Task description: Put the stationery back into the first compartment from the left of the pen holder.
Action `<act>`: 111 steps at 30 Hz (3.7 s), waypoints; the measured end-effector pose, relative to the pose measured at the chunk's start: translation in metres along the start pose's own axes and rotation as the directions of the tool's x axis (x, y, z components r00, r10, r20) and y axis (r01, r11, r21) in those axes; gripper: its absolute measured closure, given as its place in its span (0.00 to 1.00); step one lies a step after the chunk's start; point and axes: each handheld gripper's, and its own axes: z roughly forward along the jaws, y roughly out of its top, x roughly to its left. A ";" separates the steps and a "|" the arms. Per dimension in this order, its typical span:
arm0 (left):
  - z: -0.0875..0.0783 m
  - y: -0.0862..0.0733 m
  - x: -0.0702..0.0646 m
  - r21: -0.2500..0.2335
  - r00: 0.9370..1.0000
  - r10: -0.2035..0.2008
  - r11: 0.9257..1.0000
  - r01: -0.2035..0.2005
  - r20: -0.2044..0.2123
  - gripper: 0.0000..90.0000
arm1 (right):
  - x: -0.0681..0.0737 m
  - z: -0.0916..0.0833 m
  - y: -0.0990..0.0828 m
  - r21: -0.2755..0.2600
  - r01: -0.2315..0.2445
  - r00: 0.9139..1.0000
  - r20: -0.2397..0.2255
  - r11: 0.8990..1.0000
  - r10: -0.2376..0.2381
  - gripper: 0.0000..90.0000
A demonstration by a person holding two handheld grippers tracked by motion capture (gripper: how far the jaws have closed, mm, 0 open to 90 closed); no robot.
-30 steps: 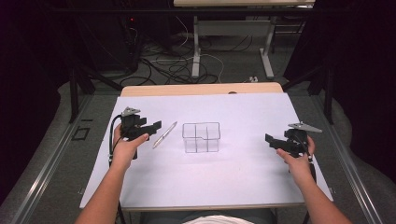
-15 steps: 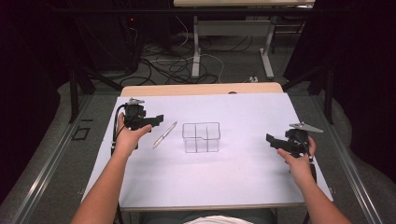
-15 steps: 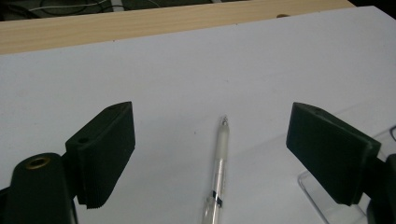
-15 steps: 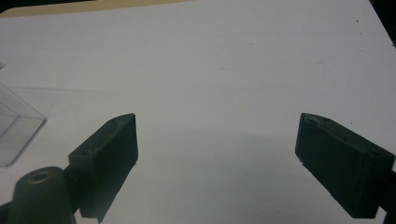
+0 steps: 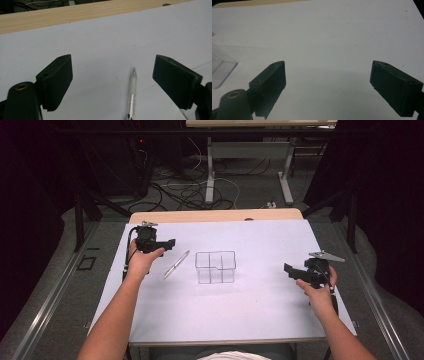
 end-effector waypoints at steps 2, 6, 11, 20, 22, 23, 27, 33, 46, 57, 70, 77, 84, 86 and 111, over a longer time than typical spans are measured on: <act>0.003 0.002 0.000 0.005 1.000 0.015 1.000 -0.015 0.007 0.19 | 0.000 0.000 0.000 0.002 0.004 1.000 0.000 1.000 -0.004 0.15; 0.010 0.006 -0.002 0.045 1.000 0.022 0.999 -0.022 0.016 0.21 | -0.001 0.000 -0.001 0.002 0.007 1.000 0.005 1.000 -0.007 0.15; 0.016 0.010 -0.002 0.081 0.999 0.033 0.996 -0.034 0.017 0.25 | -0.002 0.000 0.000 -0.001 0.006 1.000 0.004 1.000 -0.006 0.15; 0.030 0.006 -0.009 0.162 0.999 0.052 0.985 -0.053 0.013 0.40 | -0.002 0.000 -0.001 0.003 0.010 1.000 0.004 1.000 -0.010 0.15; 0.032 0.006 -0.010 0.177 0.998 0.068 0.982 -0.070 0.020 0.42 | -0.002 0.000 -0.001 0.004 0.012 1.000 0.001 1.000 -0.012 0.15; 0.033 0.006 -0.011 0.184 0.998 0.069 0.980 -0.071 0.015 0.43 | -0.002 0.000 -0.001 0.004 0.011 1.000 0.000 1.000 -0.011 0.15; 0.037 0.004 -0.013 0.201 0.994 0.102 0.974 -0.105 0.025 0.46 | -0.001 0.000 -0.001 0.006 0.006 1.000 -0.001 1.000 -0.006 0.15; 0.042 0.000 -0.018 0.254 0.993 0.106 0.961 -0.113 0.042 0.52 | -0.001 0.001 -0.001 0.008 0.009 1.000 -0.002 1.000 -0.009 0.15; 0.047 -0.003 -0.021 0.313 0.994 0.069 0.945 -0.091 0.079 0.61 | -0.002 0.002 -0.001 0.013 0.007 1.000 -0.001 1.000 -0.007 0.15; 0.053 -0.005 -0.027 0.311 0.993 0.084 0.945 -0.105 0.082 0.73 | 0.000 0.002 -0.002 0.016 0.001 1.000 -0.005 1.000 -0.001 0.15; 0.064 -0.009 -0.028 0.367 0.991 0.094 0.922 -0.123 0.096 0.79 | 0.000 0.003 -0.002 0.020 0.004 1.000 -0.005 1.000 -0.004 0.15; 0.069 -0.011 -0.033 0.386 0.990 0.114 0.912 -0.137 0.084 0.83 | -0.001 0.004 -0.002 0.023 0.005 1.000 -0.005 1.000 -0.004 0.15; 0.069 -0.011 -0.032 0.391 0.991 0.108 0.911 -0.132 0.084 0.87 | 0.000 0.004 -0.002 0.023 0.005 1.000 -0.005 1.000 -0.005 0.15; 0.069 -0.011 -0.032 0.392 0.990 0.109 0.910 -0.134 0.086 0.88 | 0.000 0.004 -0.002 0.023 0.005 1.000 -0.005 1.000 -0.005 0.15; 0.051 -0.003 -0.029 0.330 0.996 0.037 0.942 -0.063 0.086 0.89 | -0.001 0.003 -0.002 0.020 0.003 1.000 -0.005 1.000 -0.003 0.15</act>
